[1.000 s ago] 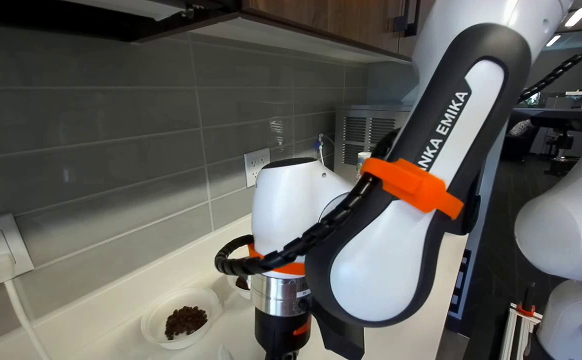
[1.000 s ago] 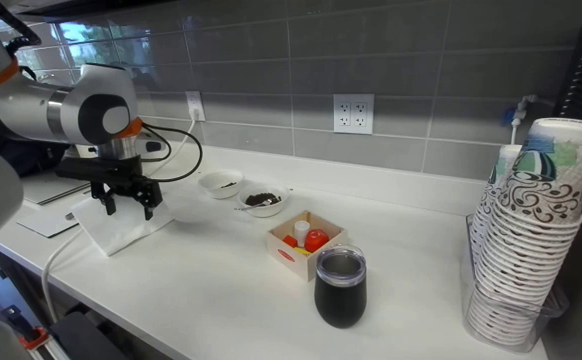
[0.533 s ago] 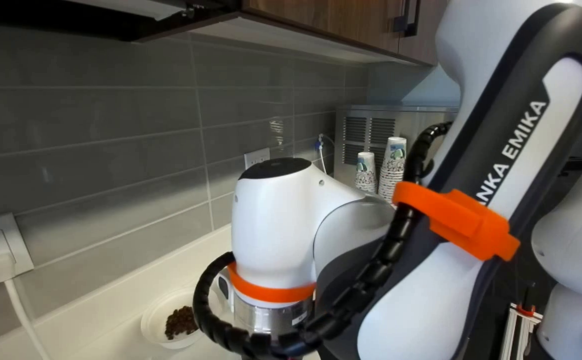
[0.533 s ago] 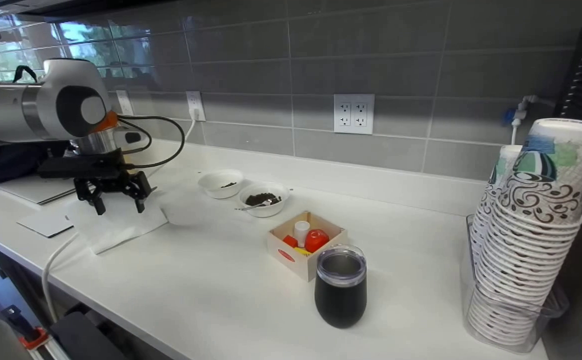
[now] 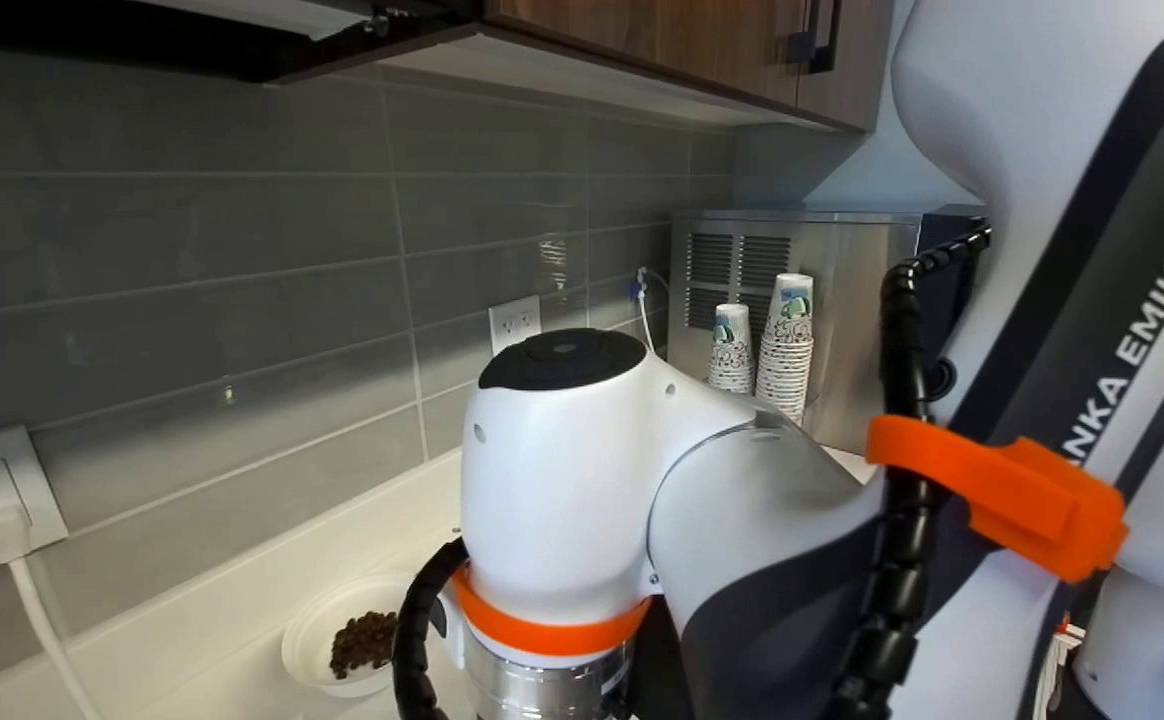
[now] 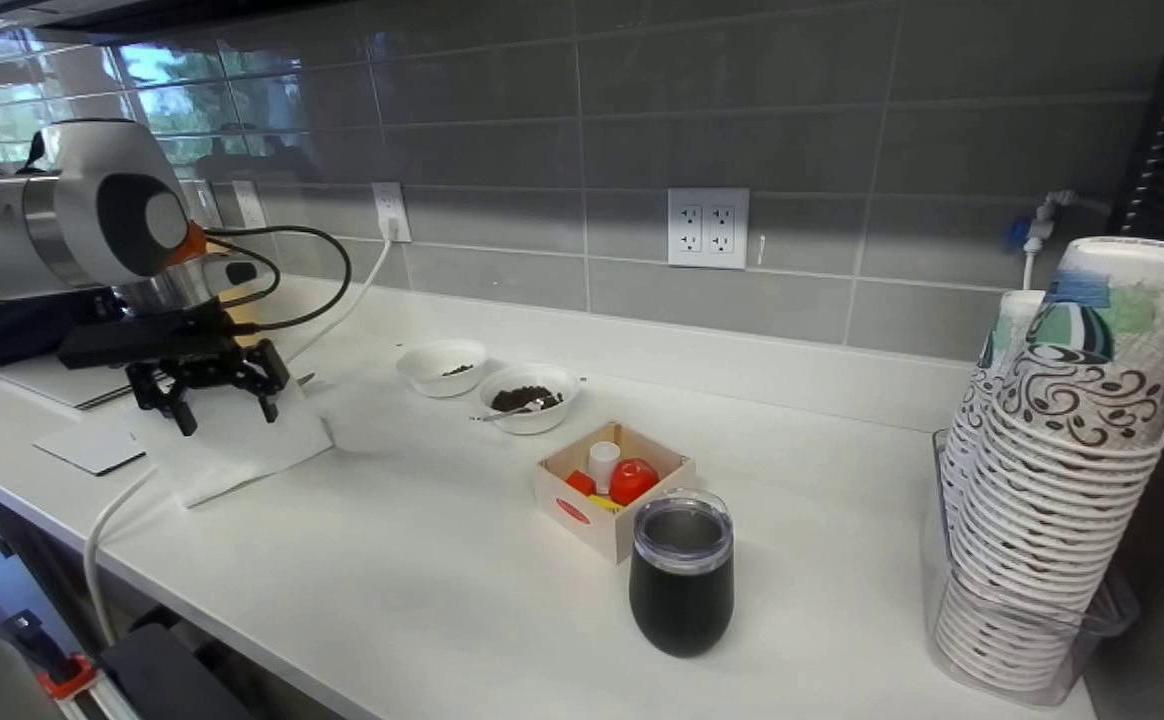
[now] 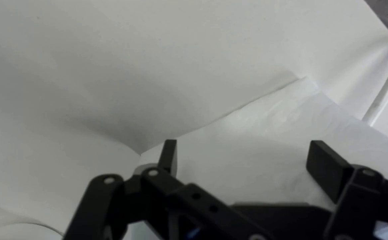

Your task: Fold the white napkin in half.

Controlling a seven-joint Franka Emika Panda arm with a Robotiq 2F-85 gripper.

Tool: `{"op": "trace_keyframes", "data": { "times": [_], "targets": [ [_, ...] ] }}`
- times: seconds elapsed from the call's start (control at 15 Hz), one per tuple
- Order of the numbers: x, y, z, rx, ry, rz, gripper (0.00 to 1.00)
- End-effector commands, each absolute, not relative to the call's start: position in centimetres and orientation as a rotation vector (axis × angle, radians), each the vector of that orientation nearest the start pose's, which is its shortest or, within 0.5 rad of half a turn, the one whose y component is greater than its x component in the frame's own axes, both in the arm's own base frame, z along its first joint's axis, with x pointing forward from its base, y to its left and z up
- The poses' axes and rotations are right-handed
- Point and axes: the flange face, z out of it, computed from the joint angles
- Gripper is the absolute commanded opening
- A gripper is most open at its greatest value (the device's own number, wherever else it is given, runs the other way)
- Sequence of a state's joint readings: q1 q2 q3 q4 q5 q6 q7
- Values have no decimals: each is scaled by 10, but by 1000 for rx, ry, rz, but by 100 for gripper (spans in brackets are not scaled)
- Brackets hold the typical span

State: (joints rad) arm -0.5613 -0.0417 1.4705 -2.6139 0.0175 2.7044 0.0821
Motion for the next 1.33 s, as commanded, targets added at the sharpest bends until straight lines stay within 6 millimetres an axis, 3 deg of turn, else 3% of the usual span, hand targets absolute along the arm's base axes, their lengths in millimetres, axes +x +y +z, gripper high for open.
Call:
{"op": "trace_keyframes", "data": {
  "times": [0.0, 0.4, 0.73, 1.27],
  "targets": [
    [273, 351, 263, -2803, -1270, -251, 100],
    [269, 351, 261, -2698, -1271, -325, 100],
    [278, 352, 258, -2612, -1320, -389, 100],
    [300, 363, 224, -2507, -1409, -374, 100]
  ]
}}
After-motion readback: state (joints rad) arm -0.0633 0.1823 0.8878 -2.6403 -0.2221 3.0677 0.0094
